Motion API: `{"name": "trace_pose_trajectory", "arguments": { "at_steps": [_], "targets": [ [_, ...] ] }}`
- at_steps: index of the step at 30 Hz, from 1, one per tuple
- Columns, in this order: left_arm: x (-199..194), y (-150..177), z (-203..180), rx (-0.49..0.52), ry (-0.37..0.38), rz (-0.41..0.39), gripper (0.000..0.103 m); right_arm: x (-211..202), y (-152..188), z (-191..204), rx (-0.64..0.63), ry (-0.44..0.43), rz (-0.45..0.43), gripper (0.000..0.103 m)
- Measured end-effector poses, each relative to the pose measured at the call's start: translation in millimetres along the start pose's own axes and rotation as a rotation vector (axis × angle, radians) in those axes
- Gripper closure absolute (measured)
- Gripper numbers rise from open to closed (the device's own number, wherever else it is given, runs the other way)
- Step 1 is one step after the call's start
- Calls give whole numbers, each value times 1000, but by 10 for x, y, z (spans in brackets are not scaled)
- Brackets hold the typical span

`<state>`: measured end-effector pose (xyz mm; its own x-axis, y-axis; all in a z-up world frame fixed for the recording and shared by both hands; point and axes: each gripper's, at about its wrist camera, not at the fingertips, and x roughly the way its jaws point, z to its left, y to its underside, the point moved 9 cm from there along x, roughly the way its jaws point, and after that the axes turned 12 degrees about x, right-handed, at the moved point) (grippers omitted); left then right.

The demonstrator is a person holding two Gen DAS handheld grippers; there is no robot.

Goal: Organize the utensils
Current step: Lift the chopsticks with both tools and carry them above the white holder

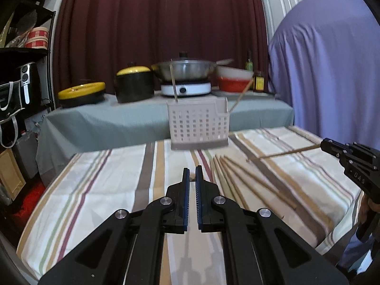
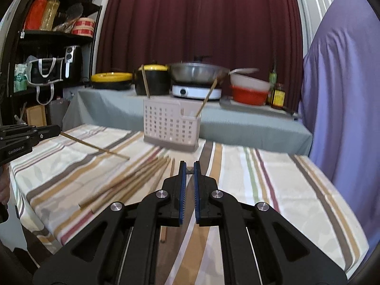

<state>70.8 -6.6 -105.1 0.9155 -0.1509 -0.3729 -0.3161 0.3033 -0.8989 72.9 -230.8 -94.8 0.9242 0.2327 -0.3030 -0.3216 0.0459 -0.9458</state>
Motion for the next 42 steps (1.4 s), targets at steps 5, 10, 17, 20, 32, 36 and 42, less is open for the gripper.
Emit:
{"name": "trace_pose_trajectory", "arguments": {
  "at_steps": [5, 10, 17, 20, 32, 36, 42],
  "targets": [
    [-179, -254, 107, -9, -28, -60, 97, -143, -277, 32, 0, -11, -59, 97],
    [-321, -463, 212, -23, -51, -105, 97, -246, -507, 80, 1, -25, -106, 97],
    [-389, -625, 273, -26, -70, -124, 98, -251, -683, 98, 14, -38, -117, 97],
    [-380, -690, 299, -40, -64, -123, 97, -219, -754, 98, 26, -41, -110, 97],
    [-242, -1097, 448, -75, -41, -164, 97, 41, -1251, 200, 24, -80, -140, 97],
    [-88, -1334, 529, -103, -12, -186, 97, 191, -1541, 216, 26, -96, -173, 97],
    [164, -1767, 629, -106, 2, -246, 98, 500, -1980, 227, 22, -120, -228, 97]
  ]
}}
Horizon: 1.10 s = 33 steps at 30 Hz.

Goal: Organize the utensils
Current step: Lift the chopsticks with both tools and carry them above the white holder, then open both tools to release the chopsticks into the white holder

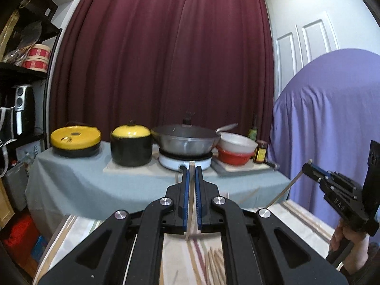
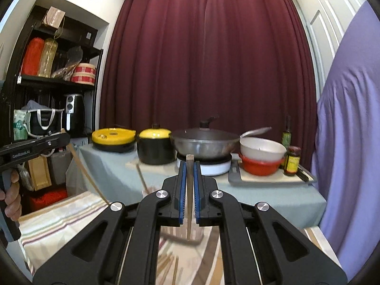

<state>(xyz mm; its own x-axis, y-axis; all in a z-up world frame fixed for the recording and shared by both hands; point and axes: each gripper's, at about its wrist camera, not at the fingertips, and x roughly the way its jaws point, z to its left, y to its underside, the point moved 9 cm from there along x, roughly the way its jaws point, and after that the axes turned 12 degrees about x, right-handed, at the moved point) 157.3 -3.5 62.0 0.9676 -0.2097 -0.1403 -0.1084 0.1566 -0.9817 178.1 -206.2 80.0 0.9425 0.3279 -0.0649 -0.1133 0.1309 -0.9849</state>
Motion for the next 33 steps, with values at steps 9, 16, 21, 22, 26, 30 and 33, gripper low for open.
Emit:
{"name": "trace_pose_trajectory", "arguments": {
  "at_steps": [9, 16, 21, 22, 26, 30, 33],
  "targets": [
    [640, -419, 98, 2, -2, -52, 97, 666, -252, -149, 10, 3, -8, 97],
    [1147, -244, 180, 16, -9, 25, 98, 1156, -70, -267, 30, 12, 63, 97],
    [1401, 58, 189, 18, -14, 96, 97, 1409, 244, -322, 49, 19, 131, 97],
    [1438, 130, 178, 14, -8, 112, 97, 1447, 309, -327, 52, 20, 144, 97],
    [1533, 293, 140, 21, 7, 154, 94, 1519, 478, -335, 56, 31, 172, 95],
    [1505, 338, 135, 12, 11, 160, 62, 1435, 512, -323, 49, 48, 160, 71],
    [1376, 330, 141, 2, 10, 152, 55, 1310, 468, -314, 45, 59, 141, 64]
  ]
}}
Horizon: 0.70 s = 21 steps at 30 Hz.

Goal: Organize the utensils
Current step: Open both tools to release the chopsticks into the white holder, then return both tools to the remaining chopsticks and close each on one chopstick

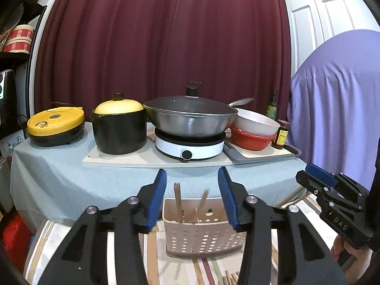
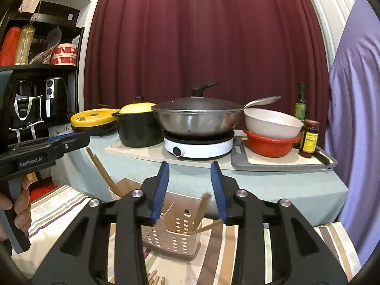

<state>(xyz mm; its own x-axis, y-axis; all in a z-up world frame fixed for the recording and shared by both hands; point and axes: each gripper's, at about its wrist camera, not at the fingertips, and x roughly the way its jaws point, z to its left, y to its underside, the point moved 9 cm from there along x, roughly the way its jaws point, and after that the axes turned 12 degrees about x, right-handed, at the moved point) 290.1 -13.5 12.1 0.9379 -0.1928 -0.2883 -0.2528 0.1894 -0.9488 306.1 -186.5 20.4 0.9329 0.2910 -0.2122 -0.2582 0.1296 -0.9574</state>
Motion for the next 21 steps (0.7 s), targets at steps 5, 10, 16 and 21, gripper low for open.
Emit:
{"name": "trace_pose_trajectory", "arguments": {
  "at_steps": [5, 10, 16, 21],
  "targets": [
    [-225, 87, -14, 21, -22, -8, 47, -337, -22, 19, -14, 21, -30, 55],
    [-491, 356, -78, 31, -35, 18, 47, -655, 168, 7, -22, 35, -16, 55],
    [-746, 805, -129, 29, -75, 68, 47, -1001, 686, -84, -10, 63, 33, 55],
    [-903, 1199, -169, 13, -102, 125, 47, -1200, 1142, -132, -29, 87, 82, 55]
  ]
}}
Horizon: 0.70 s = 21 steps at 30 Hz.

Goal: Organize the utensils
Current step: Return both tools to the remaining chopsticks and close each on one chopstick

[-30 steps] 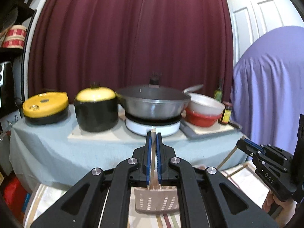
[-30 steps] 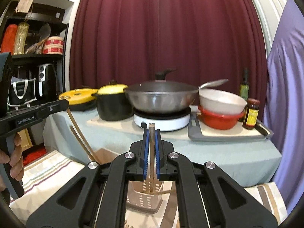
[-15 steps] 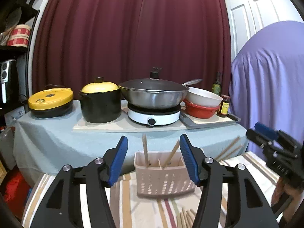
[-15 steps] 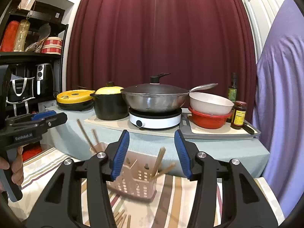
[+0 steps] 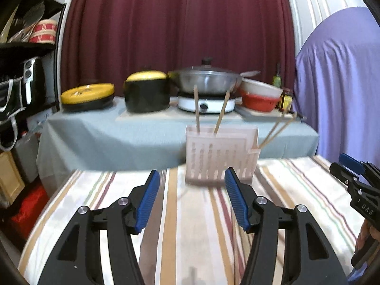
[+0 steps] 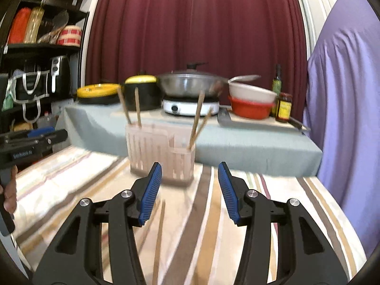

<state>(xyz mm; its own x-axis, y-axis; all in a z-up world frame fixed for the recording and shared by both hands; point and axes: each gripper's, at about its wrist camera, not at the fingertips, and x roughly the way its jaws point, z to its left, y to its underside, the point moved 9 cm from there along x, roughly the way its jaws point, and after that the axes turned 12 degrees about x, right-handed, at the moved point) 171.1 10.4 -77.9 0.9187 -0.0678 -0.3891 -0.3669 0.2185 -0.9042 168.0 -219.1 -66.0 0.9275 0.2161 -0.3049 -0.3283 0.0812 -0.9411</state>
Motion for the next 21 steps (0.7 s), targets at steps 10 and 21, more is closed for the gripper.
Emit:
{"name": "trace_pose_trajectory", "arguments": {
  "at_steps": [10, 21],
  "targets": [
    [-191, 681, -145, -4, -6, 96, 47, -250, 833, 11, 19, -17, 104, 55],
    [-269, 1285, -381, -16, 25, 170, 47, -287, 1434, 72, 42, -45, 199, 67]
  ]
}}
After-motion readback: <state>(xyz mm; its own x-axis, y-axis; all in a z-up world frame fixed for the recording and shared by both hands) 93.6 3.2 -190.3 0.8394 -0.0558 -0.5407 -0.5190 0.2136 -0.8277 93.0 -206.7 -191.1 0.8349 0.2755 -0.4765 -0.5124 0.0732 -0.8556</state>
